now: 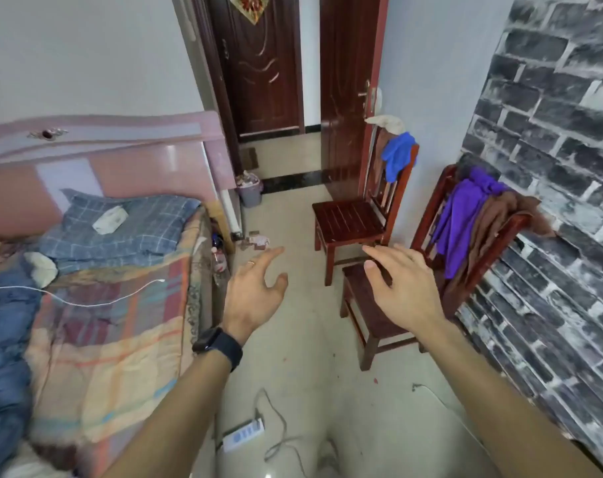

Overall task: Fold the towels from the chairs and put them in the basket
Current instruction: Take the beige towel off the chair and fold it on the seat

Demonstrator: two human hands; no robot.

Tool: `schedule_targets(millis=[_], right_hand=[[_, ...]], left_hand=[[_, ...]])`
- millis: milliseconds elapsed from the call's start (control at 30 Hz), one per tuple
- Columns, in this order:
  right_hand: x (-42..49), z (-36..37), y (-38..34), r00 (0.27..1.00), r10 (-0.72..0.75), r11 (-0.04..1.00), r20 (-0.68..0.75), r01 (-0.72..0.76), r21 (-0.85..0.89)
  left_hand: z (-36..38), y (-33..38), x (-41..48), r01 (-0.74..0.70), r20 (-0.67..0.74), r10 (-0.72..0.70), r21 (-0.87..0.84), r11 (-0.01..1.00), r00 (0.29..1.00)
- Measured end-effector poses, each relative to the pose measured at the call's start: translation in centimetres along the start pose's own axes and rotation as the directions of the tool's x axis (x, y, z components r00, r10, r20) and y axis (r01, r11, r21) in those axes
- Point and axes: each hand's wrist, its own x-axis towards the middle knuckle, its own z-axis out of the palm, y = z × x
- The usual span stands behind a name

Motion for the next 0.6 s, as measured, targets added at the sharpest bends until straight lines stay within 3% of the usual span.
schedule_targets(millis=[300, 600], right_hand=[[9.4, 10.2, 5.0, 0.985, 0.053, 0.999, 0.162, -0.052, -0.009], [22.7, 17.4, 8.0, 0.968, 0.133, 0.990, 0.212, -0.140, 0.020]], left_hand=[[5.2, -6.1, 11.5, 0.100, 0.104, -0.109, 0.081, 0.992, 0.989], [8.4, -11.1, 28.5, 0.101, 0.153, -0.107, 0.050, 0.994, 0.982]])
